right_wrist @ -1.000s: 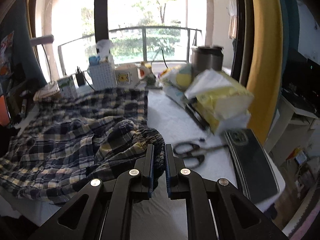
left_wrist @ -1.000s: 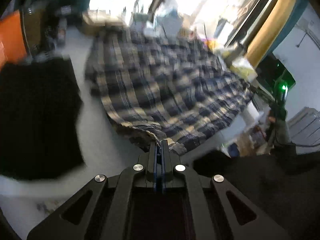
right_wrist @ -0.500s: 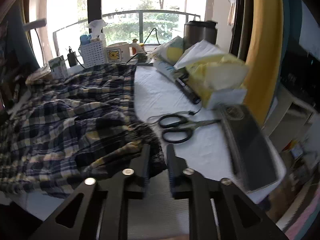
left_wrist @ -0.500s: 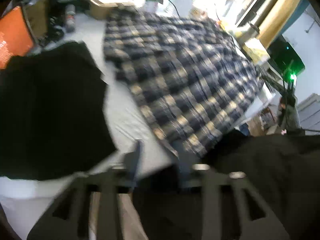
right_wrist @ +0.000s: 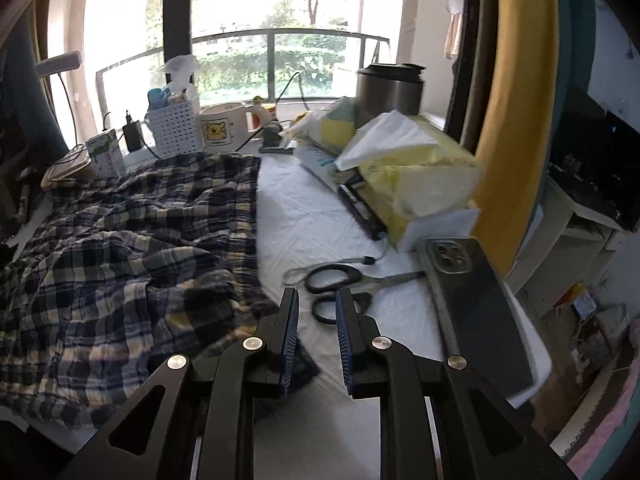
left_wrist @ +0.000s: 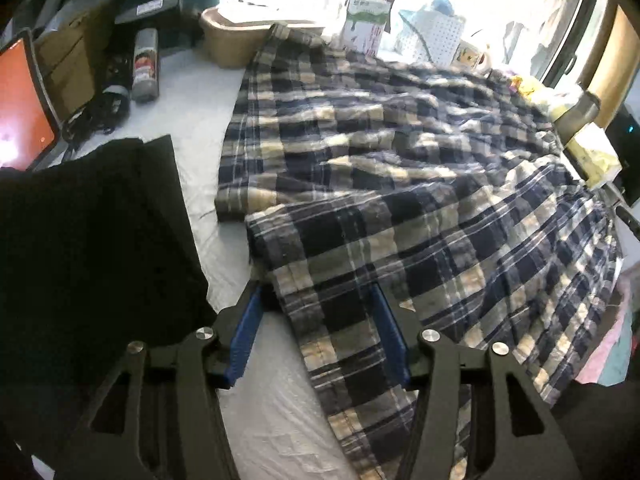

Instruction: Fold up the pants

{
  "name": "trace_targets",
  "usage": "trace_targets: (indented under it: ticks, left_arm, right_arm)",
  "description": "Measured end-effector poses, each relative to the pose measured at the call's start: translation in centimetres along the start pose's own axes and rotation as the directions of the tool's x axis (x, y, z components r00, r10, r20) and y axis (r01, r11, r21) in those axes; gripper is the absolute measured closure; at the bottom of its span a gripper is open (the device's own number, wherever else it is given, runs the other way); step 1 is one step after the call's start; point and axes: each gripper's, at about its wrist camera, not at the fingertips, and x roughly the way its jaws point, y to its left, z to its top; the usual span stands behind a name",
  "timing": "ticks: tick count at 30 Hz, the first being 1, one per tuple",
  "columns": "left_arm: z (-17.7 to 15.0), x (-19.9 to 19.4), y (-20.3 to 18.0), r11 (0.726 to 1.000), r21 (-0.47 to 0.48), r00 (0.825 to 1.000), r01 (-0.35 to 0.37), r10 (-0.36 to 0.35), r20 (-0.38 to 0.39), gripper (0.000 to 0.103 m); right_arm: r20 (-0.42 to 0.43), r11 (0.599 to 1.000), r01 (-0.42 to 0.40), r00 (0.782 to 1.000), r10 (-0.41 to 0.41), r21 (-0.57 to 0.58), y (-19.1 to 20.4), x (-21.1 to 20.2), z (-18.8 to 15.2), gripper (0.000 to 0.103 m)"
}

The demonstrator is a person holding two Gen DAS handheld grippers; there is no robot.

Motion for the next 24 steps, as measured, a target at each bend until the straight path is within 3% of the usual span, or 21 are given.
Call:
trace_targets:
  ticks: [2,4,7,12,17,19,23,24]
  left_arm:
    - [-0.2,-0.3,0.6,0.998,-0.049,0.999,0.033,-0.032,0.022,0.049]
    - [-0.6,-0.1,0.5,0.996,-0.063,0.997,0.068,-0.066,0.033,0.077]
    - [-1.3,-0.4,0.0,0.991,-0.075,0.994,0.108,-0.106,0.030,0.097]
    - [-2.9,-1.2,1.3,0.957,-0.205,0.979,0.206,-0.201,0.043,0.100]
    - [-3.9,-2.4,1.9,0.970,-0.195,0.989,0.146,-0.148,0.002,0.099]
    - [-3.4,-2.9,2.4,0.972,-0.197,0.991,0.131,-0.134,-0.004,0.094]
    - [-0.4,-4.9,3.8,0.977,-0.194,0.995,0.091,-0.080,0.063,0.091]
    - [0.3,-5.2,4.2,0.978,-0.190,0.994,0.088,-0.074,0.079,0.086]
  right_arm:
    - [-0.008,1.000,-0.016,1.000,0.016,-0.009,0.6,0.6,0.2,0.084]
    - [-0.016,0.999,-0.036,0.999,0.036,-0.028,1.5,1.4,0.5,0.084]
    - [-0.016,0.997,-0.064,0.998,0.064,-0.044,2.7,2.2,1.0,0.084]
    - [-0.011,0.992,-0.106,0.994,0.105,-0.076,4.5,3.2,2.0,0.084]
    - [-0.027,0.989,-0.116,0.993,0.115,-0.086,4.7,4.1,2.8,0.084]
    - [-0.027,0.990,-0.112,0.994,0.110,-0.091,4.5,4.5,3.5,0.084]
    - [-0.018,0.991,-0.100,0.995,0.099,-0.093,4.0,5.2,5.5,0.078]
    - [-0.015,0.990,-0.105,0.994,0.104,-0.095,3.9,5.6,6.3,0.072]
